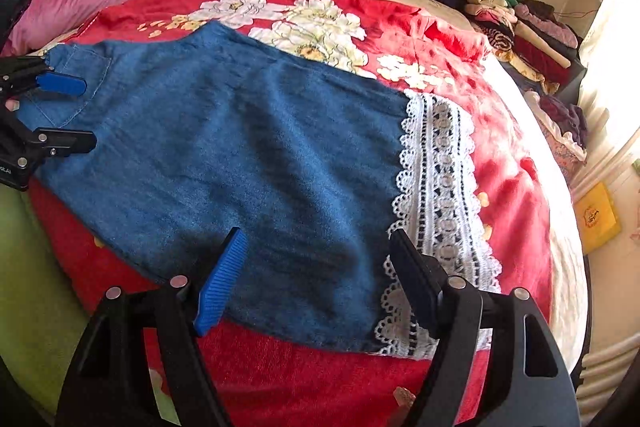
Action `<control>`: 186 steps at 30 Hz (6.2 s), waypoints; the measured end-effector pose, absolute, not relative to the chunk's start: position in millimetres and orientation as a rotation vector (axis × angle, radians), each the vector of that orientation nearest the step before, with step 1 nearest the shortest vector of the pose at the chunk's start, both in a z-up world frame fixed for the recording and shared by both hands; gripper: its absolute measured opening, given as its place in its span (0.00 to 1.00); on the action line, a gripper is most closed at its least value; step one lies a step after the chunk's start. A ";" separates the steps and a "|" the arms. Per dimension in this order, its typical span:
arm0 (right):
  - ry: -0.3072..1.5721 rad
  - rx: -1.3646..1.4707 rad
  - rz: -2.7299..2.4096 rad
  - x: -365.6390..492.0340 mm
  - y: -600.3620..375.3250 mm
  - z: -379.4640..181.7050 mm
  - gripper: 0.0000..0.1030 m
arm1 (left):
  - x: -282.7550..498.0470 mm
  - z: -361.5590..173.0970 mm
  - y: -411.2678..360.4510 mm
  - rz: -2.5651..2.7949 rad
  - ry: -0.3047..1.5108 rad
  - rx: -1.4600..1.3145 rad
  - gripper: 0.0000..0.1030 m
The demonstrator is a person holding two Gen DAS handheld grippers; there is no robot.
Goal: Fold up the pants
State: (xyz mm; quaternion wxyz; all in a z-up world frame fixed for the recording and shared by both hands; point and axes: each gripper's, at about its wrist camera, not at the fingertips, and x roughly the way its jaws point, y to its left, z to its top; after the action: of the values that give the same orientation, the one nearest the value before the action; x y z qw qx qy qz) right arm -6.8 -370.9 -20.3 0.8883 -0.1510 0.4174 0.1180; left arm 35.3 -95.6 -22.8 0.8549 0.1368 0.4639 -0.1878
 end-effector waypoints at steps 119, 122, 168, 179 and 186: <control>1.004 0.053 0.529 156.3 -305.4 -18.6 0.58 | 158.5 -34.7 -34.1 -0.435 0.956 -0.225 0.11; 0.971 -0.010 0.574 150.0 -299.3 -20.2 0.16 | 152.2 -25.6 -32.9 -0.443 0.925 -0.209 0.10; 0.850 -0.125 0.702 -11.3 -295.8 0.4 0.64 | 2.1 -45.9 -47.2 -0.439 1.045 -0.012 0.07; 0.981 -0.170 0.591 -1.5 -303.5 -35.6 0.62 | 2.1 -43.2 -44.6 -0.418 1.027 -0.011 0.20; 0.971 -0.158 0.588 -4.2 -302.3 -24.2 0.63 | -1.1 -33.5 -38.1 -0.396 0.992 -0.010 0.34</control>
State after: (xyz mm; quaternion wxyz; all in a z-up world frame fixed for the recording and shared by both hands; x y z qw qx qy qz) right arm -4.2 -302.3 -24.2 0.8402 -0.0747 0.4595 0.2782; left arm -1.1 -38.1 -33.5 0.8608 -0.0046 0.4727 -0.1885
